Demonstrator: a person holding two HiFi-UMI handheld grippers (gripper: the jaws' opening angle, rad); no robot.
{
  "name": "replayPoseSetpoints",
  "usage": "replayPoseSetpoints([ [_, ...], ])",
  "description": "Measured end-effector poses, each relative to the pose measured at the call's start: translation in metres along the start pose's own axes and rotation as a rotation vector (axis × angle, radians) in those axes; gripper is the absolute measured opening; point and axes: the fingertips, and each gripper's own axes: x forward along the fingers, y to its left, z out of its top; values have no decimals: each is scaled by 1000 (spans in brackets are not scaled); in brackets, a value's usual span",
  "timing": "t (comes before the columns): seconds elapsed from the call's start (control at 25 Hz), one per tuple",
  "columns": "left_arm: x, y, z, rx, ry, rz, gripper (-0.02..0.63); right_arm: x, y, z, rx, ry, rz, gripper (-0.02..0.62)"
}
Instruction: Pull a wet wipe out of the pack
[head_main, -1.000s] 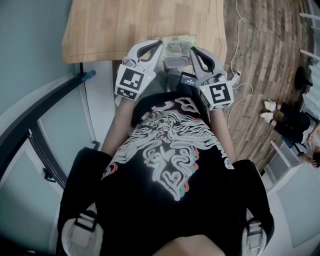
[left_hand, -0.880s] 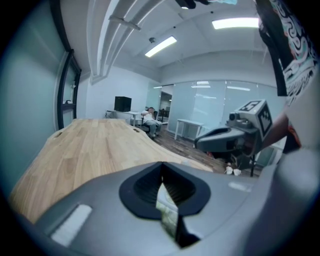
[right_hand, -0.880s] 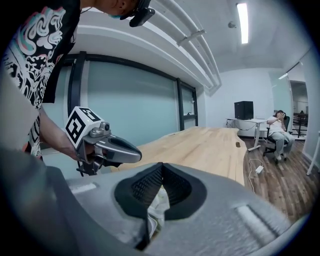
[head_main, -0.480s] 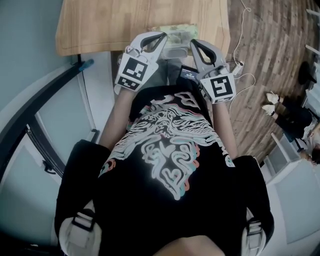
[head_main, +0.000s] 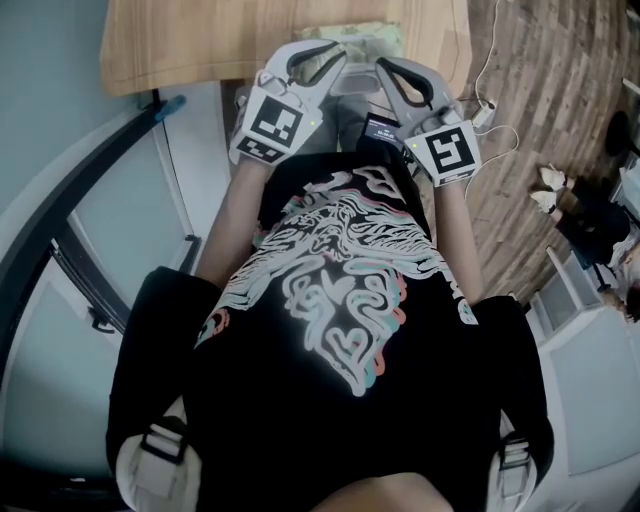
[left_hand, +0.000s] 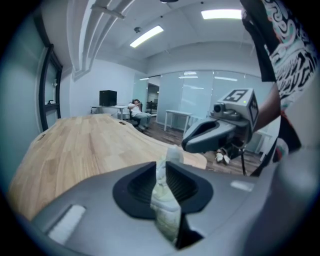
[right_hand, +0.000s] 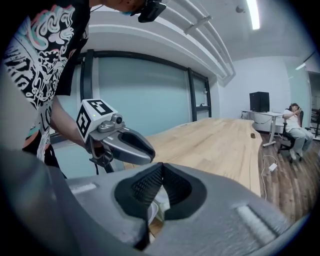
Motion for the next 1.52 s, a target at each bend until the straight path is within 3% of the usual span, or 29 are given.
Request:
replayPoseSetpoints([
  [0.44, 21, -16, -20, -13, 84, -95, 121, 2, -2, -21, 3, 52, 1, 0],
  [0.8, 35, -17, -32, 40, 154, -118, 126, 0, -2, -25, 14, 42, 11, 0],
  [1.08, 41, -23, -30, 34, 161, -156, 124, -3, 2, -28, 16, 47, 15, 0],
  [1.2, 42, -24, -31, 42, 176, -161, 102, -5, -1, -29, 38, 37, 7, 0],
  [1.32, 42, -25, -35, 66, 209, -155, 6, -8, -8, -29, 51, 30, -7, 0],
  [1.52, 41, -24, -39, 62, 223, -156, 0, -9, -14, -27, 44, 30, -15, 0],
])
